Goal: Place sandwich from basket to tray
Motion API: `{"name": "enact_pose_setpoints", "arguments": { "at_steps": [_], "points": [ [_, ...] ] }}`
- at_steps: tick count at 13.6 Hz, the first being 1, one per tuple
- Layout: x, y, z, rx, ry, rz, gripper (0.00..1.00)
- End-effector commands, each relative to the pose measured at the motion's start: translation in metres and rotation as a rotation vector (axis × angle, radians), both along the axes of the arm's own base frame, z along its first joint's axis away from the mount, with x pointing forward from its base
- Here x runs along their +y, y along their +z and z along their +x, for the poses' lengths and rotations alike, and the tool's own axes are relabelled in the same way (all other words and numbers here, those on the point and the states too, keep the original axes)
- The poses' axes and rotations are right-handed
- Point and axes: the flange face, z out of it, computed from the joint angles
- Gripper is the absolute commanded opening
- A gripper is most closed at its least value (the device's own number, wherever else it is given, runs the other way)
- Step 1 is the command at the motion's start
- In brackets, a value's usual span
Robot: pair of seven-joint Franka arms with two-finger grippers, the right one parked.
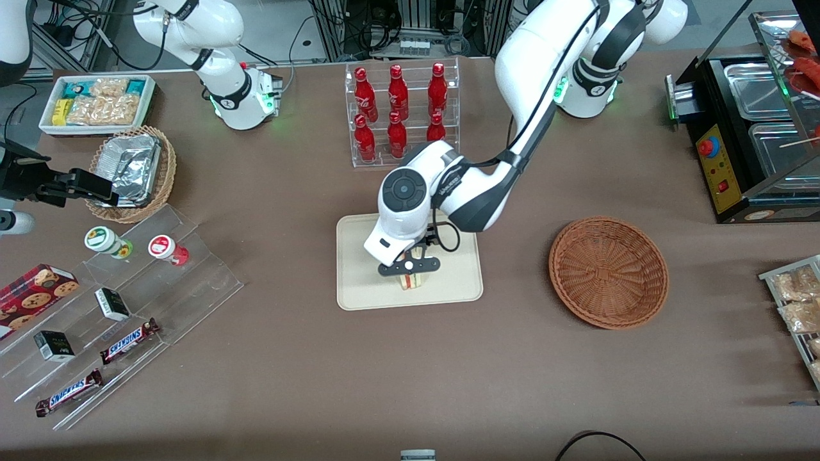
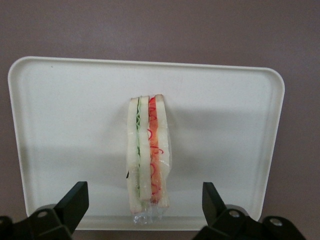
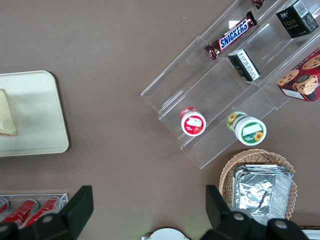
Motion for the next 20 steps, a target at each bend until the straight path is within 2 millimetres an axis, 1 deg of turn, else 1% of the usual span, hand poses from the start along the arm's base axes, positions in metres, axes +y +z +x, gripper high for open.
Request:
{"name": "enact_pose_setpoints", "arguments": {
  "at_steps": [1,2,3,4,5,6,7,8,9,10,12,14,16,17,19,20],
  "points": [
    [0.039,0.037,0.016,0.024,0.002,0.035,1.00],
    [0.068,0.053,0.033,0.036,0.037,0.040,1.00],
    [0.084,0.067,0.038,0.046,0.015,0.046,1.00],
    [0.108,0.081,0.049,0.063,0.005,0.041,1.00],
    [0.143,0.088,0.064,0.086,0.005,0.042,1.00],
    [0.163,0.096,0.065,0.092,-0.027,0.040,1.00],
    [0.188,0.099,0.068,0.103,-0.039,0.030,1.00],
    [0.219,0.108,0.074,0.109,-0.051,0.011,1.00],
    [0.240,0.114,0.074,0.109,-0.081,0.008,1.00],
    [0.255,0.122,0.073,0.105,-0.111,0.004,1.00],
    [0.310,0.137,0.074,0.099,-0.139,-0.006,1.00],
    [0.343,0.149,0.064,0.086,-0.176,-0.001,1.00],
    [0.382,0.159,0.057,0.081,-0.185,-0.004,1.00],
    [0.398,0.166,0.054,0.079,-0.195,-0.006,1.00],
    [0.417,0.181,0.039,0.070,-0.182,-0.004,1.00],
    [0.420,0.189,0.028,0.063,-0.181,0.006,1.00]
  ]
}}
